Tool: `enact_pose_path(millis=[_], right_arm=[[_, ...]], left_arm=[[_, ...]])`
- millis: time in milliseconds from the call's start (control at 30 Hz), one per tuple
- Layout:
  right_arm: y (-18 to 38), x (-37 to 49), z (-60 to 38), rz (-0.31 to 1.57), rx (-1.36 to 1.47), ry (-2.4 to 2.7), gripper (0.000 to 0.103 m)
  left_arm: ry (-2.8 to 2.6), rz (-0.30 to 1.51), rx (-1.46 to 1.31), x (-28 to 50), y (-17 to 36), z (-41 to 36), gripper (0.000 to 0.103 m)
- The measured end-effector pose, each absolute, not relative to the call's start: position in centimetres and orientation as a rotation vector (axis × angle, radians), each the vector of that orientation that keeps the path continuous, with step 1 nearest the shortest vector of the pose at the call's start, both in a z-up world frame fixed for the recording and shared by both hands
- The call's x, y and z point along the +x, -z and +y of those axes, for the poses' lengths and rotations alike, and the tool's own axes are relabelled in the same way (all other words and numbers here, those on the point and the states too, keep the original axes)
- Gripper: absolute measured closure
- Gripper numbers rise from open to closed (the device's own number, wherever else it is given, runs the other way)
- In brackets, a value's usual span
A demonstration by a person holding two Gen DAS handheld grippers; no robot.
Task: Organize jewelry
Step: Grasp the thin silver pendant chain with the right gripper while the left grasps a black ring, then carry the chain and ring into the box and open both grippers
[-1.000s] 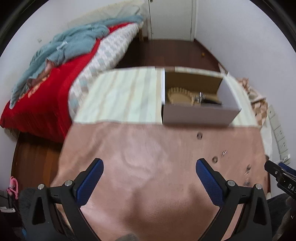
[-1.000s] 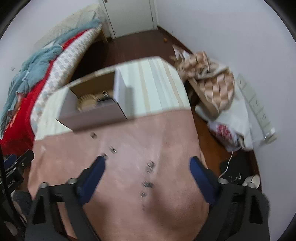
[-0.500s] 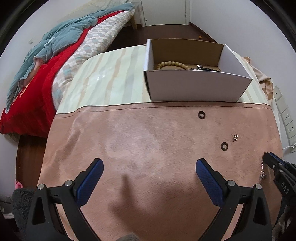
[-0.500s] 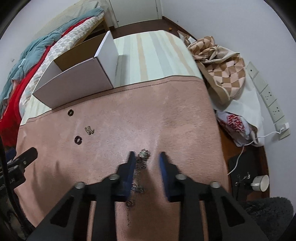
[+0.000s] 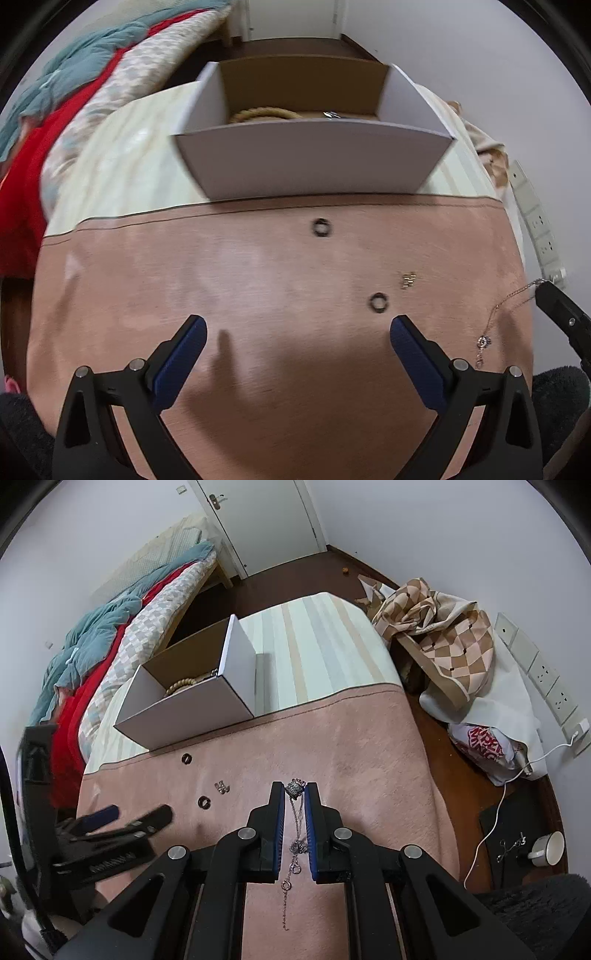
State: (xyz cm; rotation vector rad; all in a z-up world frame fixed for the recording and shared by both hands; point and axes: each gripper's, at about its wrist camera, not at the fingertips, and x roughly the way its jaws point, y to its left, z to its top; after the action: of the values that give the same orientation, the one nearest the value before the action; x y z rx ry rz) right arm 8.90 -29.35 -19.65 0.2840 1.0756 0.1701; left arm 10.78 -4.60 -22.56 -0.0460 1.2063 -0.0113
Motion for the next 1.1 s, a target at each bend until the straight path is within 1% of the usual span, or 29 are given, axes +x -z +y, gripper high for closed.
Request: enact_pose_path(millis=[133, 167, 200, 233, 300, 333, 367, 467, 500, 833, 1100], right_arm=[[20.3, 8.9, -29.7, 1.092, 0.289, -0.154, 0.092], [20.5, 8.9, -29.9, 1.095, 0.293, -0.15, 0.092], [20.7, 8.9, -30.1, 1.097, 0.296, -0.144, 0.092], [20.9, 8.9, -30.1, 1.099, 0.297, -0.14, 0.092], [21.1, 8.9, -30.3, 1.102, 0.301, -0.137, 0.092], [21.1, 8.9, -30.4, 1.102, 0.3, -0.134, 0.092], [21.1, 8.9, -30.4, 1.101, 0.3, -0.132, 0.092], [21.1, 8.9, -30.4, 1.097, 0.3, -0.126, 0.092], [21.1, 8.9, -30.4, 1.097, 0.3, -0.124, 0.092], [19.9, 8.9, -30.2, 1.073, 0.306, -0.125, 0.092], [16.4, 8.8, -29.3, 1.021, 0.311, -0.185, 0.092]], left_arm=[[0.058, 1.201, -0.009, 11.2, 23.0, -6.5, 0.003], [0.066, 1.199, 0.001, 11.3, 23.1, -6.8, 0.013], [0.066, 1.199, 0.011, 11.4, 23.3, -7.0, 0.019], [0.071, 1.204, 0.016, 11.5, 23.4, -7.2, 0.031], [0.07, 1.19, 0.035, 11.6, 23.5, -7.6, 0.043], [0.076, 1.18, 0.038, 11.6, 23.4, -7.8, 0.053], [0.079, 1.171, 0.039, 11.6, 23.2, -7.8, 0.066], [0.087, 1.16, 0.042, 11.7, 23.0, -7.9, 0.087], [0.09, 1.158, 0.041, 11.9, 23.1, -7.7, 0.092], [0.106, 1.14, 0.022, 11.3, 22.4, -7.6, 0.093], [0.111, 1.039, 0.009, 9.9, 17.8, -6.4, 0.093]])
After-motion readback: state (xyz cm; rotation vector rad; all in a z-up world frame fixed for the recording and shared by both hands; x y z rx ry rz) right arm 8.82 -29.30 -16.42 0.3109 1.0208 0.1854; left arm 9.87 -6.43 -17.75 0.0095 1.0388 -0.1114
